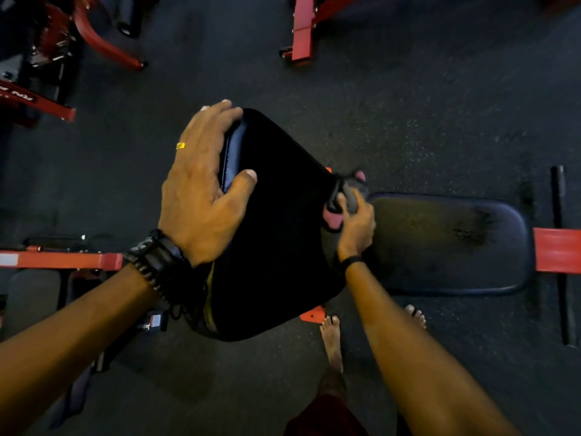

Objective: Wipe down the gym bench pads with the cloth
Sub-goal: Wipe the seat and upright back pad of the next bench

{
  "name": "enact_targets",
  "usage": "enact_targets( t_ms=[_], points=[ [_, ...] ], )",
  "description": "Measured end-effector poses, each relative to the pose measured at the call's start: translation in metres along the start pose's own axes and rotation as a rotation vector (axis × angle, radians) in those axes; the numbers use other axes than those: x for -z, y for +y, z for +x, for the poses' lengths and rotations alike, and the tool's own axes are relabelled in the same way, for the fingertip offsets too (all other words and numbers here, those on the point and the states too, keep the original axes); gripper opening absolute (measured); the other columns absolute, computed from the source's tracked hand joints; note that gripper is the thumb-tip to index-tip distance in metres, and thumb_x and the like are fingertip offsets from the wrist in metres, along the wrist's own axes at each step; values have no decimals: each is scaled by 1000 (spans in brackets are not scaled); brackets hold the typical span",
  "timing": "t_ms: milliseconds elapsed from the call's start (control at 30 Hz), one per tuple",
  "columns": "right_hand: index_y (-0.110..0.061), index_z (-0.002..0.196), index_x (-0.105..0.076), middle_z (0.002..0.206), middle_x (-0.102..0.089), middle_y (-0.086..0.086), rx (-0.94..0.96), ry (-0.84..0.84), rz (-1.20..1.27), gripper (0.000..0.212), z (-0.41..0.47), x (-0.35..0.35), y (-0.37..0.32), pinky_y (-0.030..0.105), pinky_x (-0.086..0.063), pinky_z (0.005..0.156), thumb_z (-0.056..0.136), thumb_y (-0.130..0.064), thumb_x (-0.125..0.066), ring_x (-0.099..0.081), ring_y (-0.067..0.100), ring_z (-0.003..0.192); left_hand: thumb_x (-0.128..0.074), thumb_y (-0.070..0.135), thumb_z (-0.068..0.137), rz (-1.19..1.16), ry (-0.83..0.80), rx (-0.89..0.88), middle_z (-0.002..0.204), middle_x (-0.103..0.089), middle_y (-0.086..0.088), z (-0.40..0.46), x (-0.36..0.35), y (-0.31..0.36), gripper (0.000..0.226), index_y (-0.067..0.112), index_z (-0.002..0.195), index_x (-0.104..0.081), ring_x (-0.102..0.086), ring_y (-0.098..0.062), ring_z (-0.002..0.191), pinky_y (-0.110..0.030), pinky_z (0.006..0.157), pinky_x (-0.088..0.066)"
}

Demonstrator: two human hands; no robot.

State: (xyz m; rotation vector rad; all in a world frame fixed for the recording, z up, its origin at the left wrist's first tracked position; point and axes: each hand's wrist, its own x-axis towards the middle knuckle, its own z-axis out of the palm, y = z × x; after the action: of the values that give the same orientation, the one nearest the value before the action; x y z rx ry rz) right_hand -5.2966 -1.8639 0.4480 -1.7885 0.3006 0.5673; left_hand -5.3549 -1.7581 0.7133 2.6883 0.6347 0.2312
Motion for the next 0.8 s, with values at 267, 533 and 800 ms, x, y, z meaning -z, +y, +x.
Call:
enact_targets(
  t_ms=[267, 533, 800],
  points=[
    [-21, 120, -69, 116, -60, 2, 172, 27, 214, 41, -104, 18, -35, 24, -48, 90, 86, -44, -64, -59, 13, 108, -58, 18, 81, 15, -13, 11, 154, -38, -1, 0, 0, 4, 66, 11, 145, -42, -26, -17, 147, -30, 120, -22],
    [-17, 130, -64, 118, -63, 22, -123, -67, -31, 41, 23, 5, 54, 45, -50, 87, 93, -34, -66, -60, 40, 111, -58, 18, 80, 13, -8, 6, 153, -39, -2, 0, 1, 6, 66, 10, 144, -43, -31, -20, 145, -42, 118, -27],
    [-17, 124, -66, 120, -61, 3, 105, 33, 161, 45, -84, 15, 14, 26, -46, 91, 88, -45, -64, -58, 12, 109, -58, 18, 80, 1, -14, 2, 153, -39, -1, 0, 1, 5, 66, 10, 144, -43, -30, -18, 146, -38, 119, -26]
  ],
)
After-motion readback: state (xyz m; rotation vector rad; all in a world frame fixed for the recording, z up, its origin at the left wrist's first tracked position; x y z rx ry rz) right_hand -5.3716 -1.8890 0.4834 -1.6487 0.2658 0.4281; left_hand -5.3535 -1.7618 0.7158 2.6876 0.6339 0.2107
